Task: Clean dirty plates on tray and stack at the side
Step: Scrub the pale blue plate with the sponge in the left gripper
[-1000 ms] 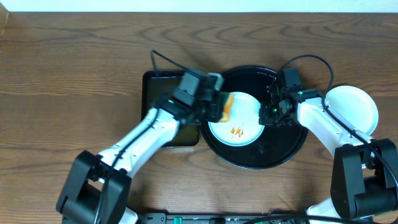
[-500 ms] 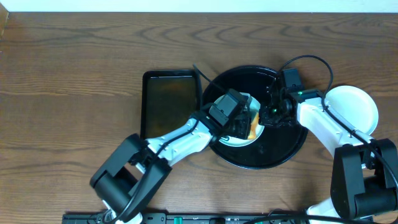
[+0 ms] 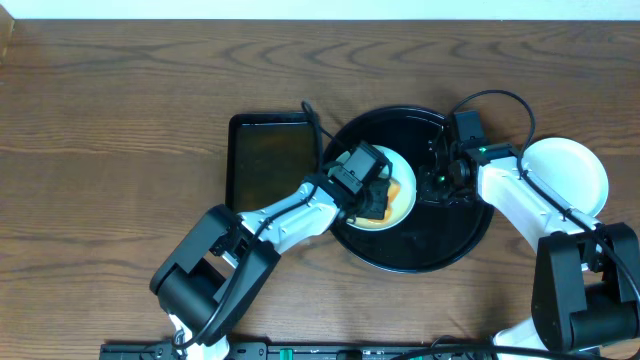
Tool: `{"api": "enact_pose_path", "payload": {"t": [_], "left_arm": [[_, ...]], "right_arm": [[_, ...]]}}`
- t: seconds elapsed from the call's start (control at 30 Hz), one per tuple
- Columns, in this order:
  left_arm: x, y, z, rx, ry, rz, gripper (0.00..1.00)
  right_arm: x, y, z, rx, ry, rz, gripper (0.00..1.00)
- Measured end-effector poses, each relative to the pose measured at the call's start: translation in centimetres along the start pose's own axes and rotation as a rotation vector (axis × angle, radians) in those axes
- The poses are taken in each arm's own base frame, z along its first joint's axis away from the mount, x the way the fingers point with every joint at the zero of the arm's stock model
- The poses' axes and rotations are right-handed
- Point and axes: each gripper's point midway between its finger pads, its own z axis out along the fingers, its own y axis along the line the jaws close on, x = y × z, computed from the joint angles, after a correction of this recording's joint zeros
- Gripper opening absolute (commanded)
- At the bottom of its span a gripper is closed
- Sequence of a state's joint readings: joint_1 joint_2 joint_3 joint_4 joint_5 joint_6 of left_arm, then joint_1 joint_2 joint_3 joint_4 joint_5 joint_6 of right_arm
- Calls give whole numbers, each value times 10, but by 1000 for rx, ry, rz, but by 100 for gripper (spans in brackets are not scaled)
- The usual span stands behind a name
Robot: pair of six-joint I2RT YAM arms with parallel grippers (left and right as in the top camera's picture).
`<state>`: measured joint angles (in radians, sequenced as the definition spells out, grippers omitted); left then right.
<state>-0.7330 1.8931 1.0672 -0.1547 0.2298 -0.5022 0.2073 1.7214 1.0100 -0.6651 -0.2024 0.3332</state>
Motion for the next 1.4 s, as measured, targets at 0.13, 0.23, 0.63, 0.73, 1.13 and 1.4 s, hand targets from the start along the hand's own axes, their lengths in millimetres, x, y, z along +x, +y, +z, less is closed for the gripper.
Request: {"api": "enact_pose_path", "payload": {"t": [0.13,0.23,0.63,0.73,1.13,1.4], "left_arm": [[-2,5,-1,-8,-2,26,8],[-2,6,-2,-12,0,40,8],[-1,6,-2,-15,3,45,8],[-1,6,-2,-15,4,45,8],[0,23,-9,-78,28,36,8],[-21,70,-27,-156,-6,-52,8]], "right_arm": [[-3,4,0,-19,-11,-3,26],[-5,8,0,-41,-18,-4,30],[-13,13,6,-70,-39,-12,15],[-10,12,20,-68,-8,-6,11],[-8,19,28,-110,18,7,1],[-8,18,28,-102,20,12,1]]}}
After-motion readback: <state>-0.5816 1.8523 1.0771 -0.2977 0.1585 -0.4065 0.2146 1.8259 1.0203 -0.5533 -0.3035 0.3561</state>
